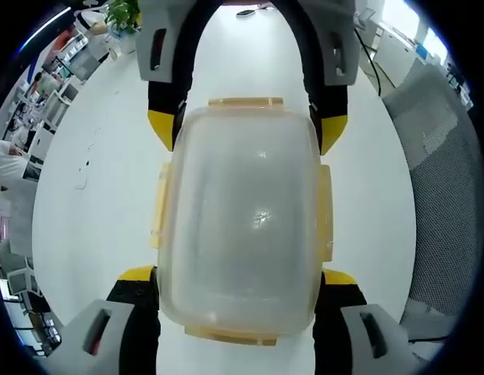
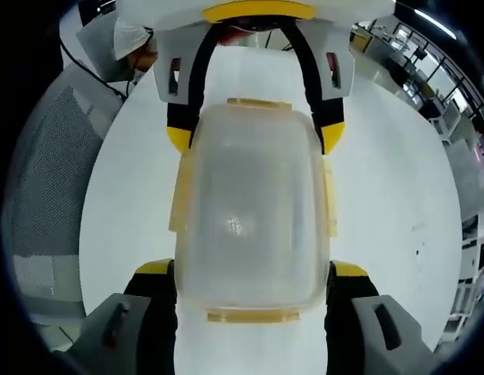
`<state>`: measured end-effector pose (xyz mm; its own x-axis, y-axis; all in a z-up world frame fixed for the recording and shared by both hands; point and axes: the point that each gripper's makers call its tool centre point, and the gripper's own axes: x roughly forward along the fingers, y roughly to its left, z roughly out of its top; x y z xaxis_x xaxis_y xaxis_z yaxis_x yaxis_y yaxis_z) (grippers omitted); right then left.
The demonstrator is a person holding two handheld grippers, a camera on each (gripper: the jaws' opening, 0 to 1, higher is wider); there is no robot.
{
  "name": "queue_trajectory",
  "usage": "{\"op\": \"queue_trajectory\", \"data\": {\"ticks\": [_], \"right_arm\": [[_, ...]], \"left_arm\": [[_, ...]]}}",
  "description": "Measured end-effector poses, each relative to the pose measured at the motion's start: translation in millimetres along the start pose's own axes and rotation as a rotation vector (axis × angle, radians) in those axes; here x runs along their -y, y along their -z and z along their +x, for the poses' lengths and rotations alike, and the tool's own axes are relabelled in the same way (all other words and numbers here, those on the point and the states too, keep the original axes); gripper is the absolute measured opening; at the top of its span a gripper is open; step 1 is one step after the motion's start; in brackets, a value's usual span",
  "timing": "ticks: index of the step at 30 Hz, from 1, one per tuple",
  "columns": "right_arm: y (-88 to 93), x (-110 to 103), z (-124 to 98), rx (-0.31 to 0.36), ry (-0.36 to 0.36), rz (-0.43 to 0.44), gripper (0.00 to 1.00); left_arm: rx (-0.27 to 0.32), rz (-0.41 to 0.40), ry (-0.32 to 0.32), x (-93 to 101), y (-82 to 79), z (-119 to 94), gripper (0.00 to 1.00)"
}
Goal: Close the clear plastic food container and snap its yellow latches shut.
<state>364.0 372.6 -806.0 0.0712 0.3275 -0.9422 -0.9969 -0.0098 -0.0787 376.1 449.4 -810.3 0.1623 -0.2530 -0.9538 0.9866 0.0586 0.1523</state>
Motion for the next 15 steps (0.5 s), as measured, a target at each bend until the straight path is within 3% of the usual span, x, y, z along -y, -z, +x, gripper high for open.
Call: {"op": "queue_trajectory", "data": {"ticks": [15], "right_arm": [[1.5,-0.4,-0.8,0.008,0.0,0.001,0.76]], "left_arm": [[0.021,-0.001,0.001,0.1,-1.5,-0.5,0.79]]}}
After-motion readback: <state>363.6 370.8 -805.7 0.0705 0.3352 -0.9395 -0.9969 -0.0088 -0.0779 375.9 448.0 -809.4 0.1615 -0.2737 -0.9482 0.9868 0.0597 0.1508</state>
